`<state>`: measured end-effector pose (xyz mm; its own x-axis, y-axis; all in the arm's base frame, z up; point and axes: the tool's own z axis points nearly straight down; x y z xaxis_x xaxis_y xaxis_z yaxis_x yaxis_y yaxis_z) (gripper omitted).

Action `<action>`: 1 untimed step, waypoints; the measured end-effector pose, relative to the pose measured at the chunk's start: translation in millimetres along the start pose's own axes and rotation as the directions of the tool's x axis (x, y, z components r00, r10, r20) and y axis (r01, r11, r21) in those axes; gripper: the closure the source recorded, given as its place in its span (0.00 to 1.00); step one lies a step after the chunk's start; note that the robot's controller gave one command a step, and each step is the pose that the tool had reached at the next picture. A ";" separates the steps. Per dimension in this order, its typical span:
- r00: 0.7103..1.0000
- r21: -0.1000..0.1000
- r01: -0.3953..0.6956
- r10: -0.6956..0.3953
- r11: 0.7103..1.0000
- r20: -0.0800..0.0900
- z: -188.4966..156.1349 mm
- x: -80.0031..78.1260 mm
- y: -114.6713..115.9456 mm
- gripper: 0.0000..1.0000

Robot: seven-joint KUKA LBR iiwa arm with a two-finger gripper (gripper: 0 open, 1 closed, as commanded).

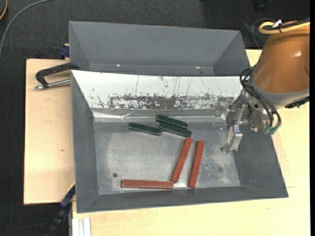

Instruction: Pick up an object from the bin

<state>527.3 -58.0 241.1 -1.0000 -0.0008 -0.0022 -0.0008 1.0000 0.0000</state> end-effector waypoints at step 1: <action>0.890 -0.004 0.457 -0.457 0.890 -0.004 118.6 -9.0 46.6 0.00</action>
Offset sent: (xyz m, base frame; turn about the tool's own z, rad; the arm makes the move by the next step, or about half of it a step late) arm 0.0094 0.0452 -0.1181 -0.4747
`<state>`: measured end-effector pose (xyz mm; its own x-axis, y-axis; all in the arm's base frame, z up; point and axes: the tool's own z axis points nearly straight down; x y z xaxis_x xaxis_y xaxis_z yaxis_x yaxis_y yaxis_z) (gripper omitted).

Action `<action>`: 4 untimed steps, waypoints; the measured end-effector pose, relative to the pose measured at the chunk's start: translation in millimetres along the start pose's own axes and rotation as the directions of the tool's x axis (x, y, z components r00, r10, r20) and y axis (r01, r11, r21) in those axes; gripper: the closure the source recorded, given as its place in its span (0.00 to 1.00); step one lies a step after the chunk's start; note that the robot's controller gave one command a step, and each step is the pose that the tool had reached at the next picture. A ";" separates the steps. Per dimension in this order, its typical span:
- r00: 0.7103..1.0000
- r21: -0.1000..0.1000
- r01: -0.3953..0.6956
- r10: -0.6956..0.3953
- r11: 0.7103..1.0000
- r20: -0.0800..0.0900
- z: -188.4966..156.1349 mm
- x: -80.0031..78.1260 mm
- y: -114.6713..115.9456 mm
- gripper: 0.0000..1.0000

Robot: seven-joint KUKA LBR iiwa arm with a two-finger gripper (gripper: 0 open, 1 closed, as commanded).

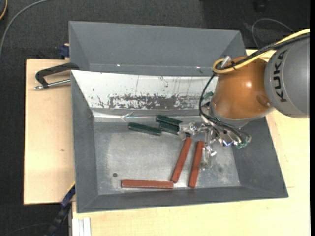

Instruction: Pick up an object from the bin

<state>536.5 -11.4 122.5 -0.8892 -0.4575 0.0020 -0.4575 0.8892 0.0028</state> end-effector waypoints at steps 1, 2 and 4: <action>0.920 0.001 0.392 -0.392 0.920 -0.001 52.7 2.2 24.4 0.00; 0.921 0.005 0.390 -0.390 0.921 0.003 49.2 0.6 23.5 1.00; 0.683 0.028 0.730 -0.730 0.683 0.013 47.2 24.1 15.4 1.00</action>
Offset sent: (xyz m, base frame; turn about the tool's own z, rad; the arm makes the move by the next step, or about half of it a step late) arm -0.0133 0.0198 -0.0525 -0.4033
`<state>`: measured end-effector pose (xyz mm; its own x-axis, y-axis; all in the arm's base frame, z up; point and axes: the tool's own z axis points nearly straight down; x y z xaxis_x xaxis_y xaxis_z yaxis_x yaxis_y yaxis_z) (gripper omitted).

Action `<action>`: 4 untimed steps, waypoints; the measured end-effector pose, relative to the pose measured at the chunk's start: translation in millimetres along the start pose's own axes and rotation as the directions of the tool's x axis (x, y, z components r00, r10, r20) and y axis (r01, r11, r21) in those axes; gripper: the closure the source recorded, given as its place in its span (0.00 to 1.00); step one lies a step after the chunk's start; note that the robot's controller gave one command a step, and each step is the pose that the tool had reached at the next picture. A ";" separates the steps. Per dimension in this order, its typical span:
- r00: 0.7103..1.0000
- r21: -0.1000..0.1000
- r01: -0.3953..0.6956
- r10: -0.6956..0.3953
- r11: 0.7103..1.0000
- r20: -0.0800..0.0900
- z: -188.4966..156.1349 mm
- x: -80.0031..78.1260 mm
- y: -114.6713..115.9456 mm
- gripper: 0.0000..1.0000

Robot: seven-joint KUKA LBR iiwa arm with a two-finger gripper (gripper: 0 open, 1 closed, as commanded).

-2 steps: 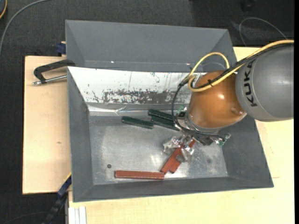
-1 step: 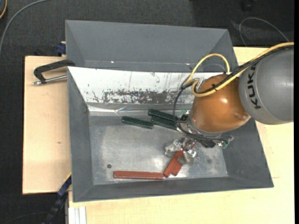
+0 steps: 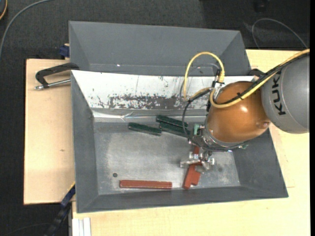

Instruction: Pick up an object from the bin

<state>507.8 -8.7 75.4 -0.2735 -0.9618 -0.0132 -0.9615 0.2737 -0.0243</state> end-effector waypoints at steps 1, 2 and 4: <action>0.999 -0.011 -0.052 0.052 0.999 -0.009 -123.1 8.9 -13.3 1.00; 0.999 -0.021 -0.051 0.051 0.998 -0.011 -118.7 8.7 -11.0 0.00; 0.999 -0.022 0.038 -0.038 0.999 -0.009 4.0 30.9 0.0 0.00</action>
Offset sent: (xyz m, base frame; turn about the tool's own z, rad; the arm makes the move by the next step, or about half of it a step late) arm 0.0039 -0.0133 0.1179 0.0472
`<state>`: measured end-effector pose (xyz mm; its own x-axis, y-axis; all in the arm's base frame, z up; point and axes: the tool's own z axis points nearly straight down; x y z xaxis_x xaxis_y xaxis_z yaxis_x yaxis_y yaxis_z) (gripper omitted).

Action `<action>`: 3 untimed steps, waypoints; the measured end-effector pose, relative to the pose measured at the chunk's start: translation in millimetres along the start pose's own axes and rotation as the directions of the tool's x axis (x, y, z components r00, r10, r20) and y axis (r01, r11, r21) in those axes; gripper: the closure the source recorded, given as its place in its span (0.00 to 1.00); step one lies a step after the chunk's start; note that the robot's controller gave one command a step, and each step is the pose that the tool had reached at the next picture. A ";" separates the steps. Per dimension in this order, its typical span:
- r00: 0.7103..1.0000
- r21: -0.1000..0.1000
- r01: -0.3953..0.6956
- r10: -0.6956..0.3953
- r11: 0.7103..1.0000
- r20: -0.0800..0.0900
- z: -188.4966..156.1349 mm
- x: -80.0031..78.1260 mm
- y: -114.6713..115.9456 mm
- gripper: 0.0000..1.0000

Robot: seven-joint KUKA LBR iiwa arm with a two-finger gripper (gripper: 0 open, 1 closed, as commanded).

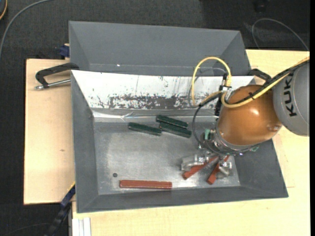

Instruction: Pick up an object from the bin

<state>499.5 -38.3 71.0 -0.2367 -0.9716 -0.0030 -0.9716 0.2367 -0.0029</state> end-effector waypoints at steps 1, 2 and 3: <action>1.000 0.002 0.001 -0.001 1.000 -0.002 -1.9 0.1 -1.1 1.00; 0.999 0.004 -0.034 0.034 0.999 0.000 -39.1 26.7 0.9 1.00; 0.999 0.001 -0.032 0.032 0.999 0.000 -36.9 25.1 1.6 0.00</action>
Offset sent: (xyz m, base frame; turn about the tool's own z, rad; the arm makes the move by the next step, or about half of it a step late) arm 0.0000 0.0000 0.0000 0.0000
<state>491.8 -62.4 107.8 -0.2676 -0.9635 -0.0035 -0.9635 0.2676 -0.0033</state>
